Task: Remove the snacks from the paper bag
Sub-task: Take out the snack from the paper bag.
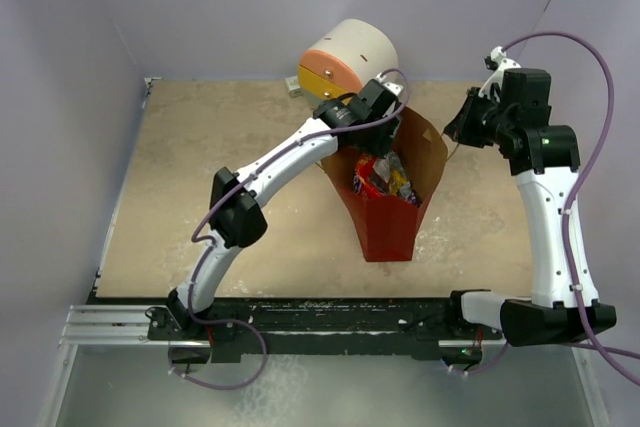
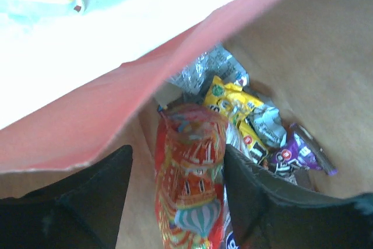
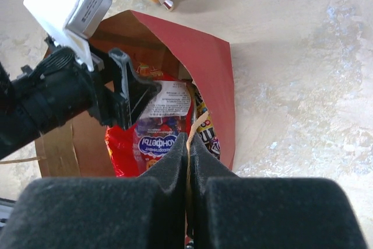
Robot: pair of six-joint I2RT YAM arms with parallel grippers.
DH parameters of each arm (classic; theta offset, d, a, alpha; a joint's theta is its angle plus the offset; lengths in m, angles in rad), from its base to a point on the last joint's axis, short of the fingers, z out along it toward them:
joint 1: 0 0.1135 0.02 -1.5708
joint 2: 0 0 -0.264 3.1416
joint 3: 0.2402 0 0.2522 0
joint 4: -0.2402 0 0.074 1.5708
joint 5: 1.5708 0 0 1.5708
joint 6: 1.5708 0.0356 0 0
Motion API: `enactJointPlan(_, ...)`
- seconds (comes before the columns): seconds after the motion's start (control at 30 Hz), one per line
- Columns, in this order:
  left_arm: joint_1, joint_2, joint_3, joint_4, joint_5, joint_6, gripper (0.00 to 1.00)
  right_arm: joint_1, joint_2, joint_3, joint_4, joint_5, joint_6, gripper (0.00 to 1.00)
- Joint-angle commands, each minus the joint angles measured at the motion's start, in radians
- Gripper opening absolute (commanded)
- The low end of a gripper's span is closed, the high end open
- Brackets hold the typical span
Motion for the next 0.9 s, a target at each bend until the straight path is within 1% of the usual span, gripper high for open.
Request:
enactJointPlan(0.0, 0.017, 0.015, 0.095, 0.085, 0.017, 0.028, 0.59, 0.008, -0.028, 0.008, 0.044, -0.026, -0.016, 0.00)
enactJointPlan(0.1, 0.016, 0.003, 0.086, 0.110, 0.032, 0.032, 0.44, 0.008, -0.031, 0.004, 0.044, -0.023, -0.018, 0.00)
enactJointPlan(0.13, 0.015, -0.003, 0.077, 0.114, 0.039, 0.031, 0.37, 0.008, -0.032, 0.003, 0.044, -0.022, -0.019, 0.00)
enactJointPlan(0.23, 0.015, -0.022, 0.074, 0.102, 0.051, 0.025, 0.21, 0.008, -0.031, 0.005, 0.048, -0.018, -0.019, 0.00)
enactJointPlan(0.43, 0.015, -0.083, 0.067, 0.101, 0.086, 0.021, 0.00, 0.008, -0.030, 0.005, 0.051, -0.025, -0.015, 0.00)
enactJointPlan(0.67, 0.015, -0.179, 0.103, 0.125, 0.198, -0.026, 0.00, 0.009, -0.033, -0.007, 0.051, -0.029, -0.008, 0.00)
enactJointPlan(0.87, 0.018, -0.305, 0.095, 0.219, 0.256, -0.048, 0.00, 0.010, -0.034, -0.011, 0.053, -0.032, 0.003, 0.00)
